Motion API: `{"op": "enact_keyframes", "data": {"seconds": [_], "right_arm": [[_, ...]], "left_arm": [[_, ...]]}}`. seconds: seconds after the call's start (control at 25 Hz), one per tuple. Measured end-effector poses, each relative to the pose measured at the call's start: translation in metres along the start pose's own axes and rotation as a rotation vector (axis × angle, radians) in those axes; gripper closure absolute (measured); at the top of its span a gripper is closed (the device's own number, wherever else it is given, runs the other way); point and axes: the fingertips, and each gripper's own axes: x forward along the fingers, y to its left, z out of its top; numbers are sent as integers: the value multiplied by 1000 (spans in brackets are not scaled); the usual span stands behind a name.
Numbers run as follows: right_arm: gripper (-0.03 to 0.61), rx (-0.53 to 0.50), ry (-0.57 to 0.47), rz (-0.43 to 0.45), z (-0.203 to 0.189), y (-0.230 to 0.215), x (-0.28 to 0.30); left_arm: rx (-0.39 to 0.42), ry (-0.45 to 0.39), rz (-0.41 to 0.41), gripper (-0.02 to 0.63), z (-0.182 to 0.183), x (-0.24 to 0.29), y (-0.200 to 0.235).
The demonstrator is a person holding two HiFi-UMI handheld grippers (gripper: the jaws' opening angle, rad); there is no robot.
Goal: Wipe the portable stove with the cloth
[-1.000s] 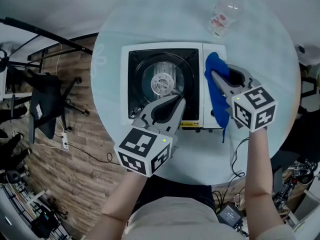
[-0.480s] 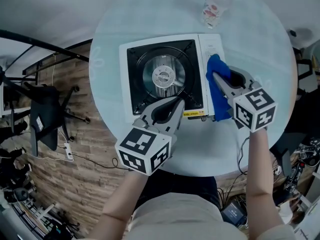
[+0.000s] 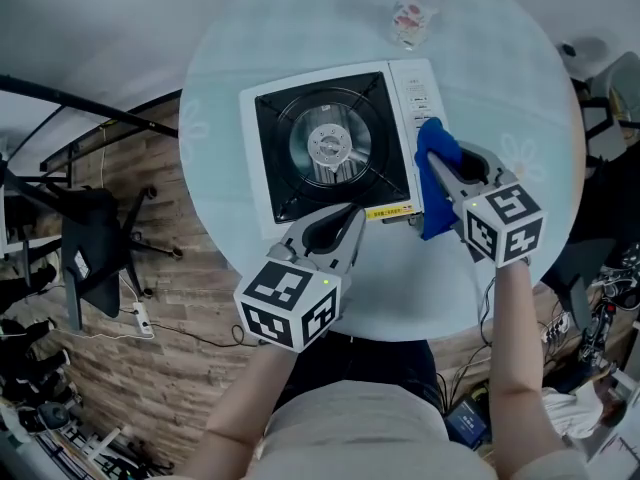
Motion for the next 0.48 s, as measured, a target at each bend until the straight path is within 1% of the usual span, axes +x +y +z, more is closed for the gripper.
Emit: {"op": "enact_keyframes", "data": {"seconds": [0.2,0.48], "right_arm": [[479,15,-2,-48,-8,4,-10],[479,26,2,-143,-18,10,-20]], "left_arm": [[12,18,-13,581,-6,-8,2],[31,58,-31,580,-17,-22,11]]}}
